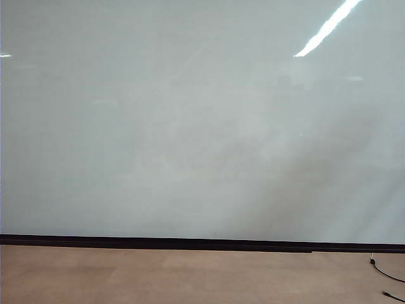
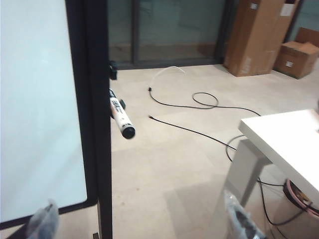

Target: Pick up the pen on the shelf to the right of the whiteboard and write the letter Z.

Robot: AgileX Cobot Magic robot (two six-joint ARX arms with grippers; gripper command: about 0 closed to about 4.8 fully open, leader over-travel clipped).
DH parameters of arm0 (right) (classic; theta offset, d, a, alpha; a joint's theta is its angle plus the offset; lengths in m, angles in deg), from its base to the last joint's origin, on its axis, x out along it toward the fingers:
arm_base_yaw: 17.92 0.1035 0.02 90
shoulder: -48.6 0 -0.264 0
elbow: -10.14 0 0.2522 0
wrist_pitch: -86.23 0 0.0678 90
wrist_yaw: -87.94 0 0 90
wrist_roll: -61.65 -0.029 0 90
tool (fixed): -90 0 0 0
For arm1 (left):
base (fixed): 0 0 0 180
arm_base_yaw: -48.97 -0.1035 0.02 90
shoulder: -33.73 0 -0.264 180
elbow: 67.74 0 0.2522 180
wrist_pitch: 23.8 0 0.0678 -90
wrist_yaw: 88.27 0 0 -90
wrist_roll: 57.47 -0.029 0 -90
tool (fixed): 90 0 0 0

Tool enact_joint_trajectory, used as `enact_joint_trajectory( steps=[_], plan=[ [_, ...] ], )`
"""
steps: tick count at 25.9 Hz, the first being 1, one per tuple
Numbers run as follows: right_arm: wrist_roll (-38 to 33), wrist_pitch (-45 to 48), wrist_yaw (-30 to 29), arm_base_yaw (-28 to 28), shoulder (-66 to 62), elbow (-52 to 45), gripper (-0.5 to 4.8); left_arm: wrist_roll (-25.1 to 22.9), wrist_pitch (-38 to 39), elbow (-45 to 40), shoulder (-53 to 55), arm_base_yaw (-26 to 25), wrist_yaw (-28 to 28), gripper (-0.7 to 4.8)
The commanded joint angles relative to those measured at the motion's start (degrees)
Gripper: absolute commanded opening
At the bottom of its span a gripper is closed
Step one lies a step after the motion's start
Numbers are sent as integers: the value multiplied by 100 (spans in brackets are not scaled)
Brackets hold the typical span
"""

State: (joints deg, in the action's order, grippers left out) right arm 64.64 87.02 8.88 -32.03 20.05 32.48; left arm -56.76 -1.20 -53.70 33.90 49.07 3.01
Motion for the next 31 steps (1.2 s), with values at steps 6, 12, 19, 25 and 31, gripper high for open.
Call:
enact_joint_trajectory(
  steps=[6, 12, 19, 25, 31],
  plan=[
    [85, 1812, -1650, -1056, -1666, 35, 436, -26, -31, 11, 2, 2, 2, -4],
    [87, 4153, -2461, -1379, -3574, 120, 442, -26, -31, 11, 2, 2, 2, -5],
    [-393, 6669, -3003, -1384, -6081, 706, 442, -26, -28, 11, 2, 2, 2, -5],
    [-382, 6655, -3458, -1421, -7235, 1574, 441, -26, -31, 11, 2, 2, 2, -4],
    [-435, 6658, -4183, -1668, -8008, 2345, 440, -26, -31, 11, 2, 2, 2, -4]
  ],
)
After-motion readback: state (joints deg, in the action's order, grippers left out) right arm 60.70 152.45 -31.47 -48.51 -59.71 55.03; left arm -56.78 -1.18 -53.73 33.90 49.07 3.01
